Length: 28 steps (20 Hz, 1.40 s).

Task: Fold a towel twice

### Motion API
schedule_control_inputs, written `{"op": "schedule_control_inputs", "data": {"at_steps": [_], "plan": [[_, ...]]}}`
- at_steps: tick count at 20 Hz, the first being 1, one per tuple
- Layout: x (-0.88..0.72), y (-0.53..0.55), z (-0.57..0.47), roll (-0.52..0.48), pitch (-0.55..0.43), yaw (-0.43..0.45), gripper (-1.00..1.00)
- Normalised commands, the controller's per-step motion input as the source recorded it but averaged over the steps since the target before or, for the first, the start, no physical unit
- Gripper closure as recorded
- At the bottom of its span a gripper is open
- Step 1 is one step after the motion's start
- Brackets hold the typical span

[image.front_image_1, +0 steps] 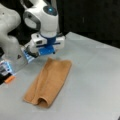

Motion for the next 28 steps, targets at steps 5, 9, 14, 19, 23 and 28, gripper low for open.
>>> {"op": "schedule_control_inputs", "data": {"at_steps": [5,9,14,19,23,28], "plan": [[0.48,0.30,0.04,-0.136,0.055,-0.029,-1.00],[0.49,0.26,0.00,-0.195,0.023,0.059,-1.00],[0.47,0.16,0.04,-0.198,0.056,0.090,-1.00],[0.40,0.09,0.02,-0.251,0.068,0.117,-1.00],[0.38,0.10,-0.06,-0.285,0.057,0.151,-1.00],[0.35,0.14,-0.10,-0.285,0.050,0.059,-1.00]]}}
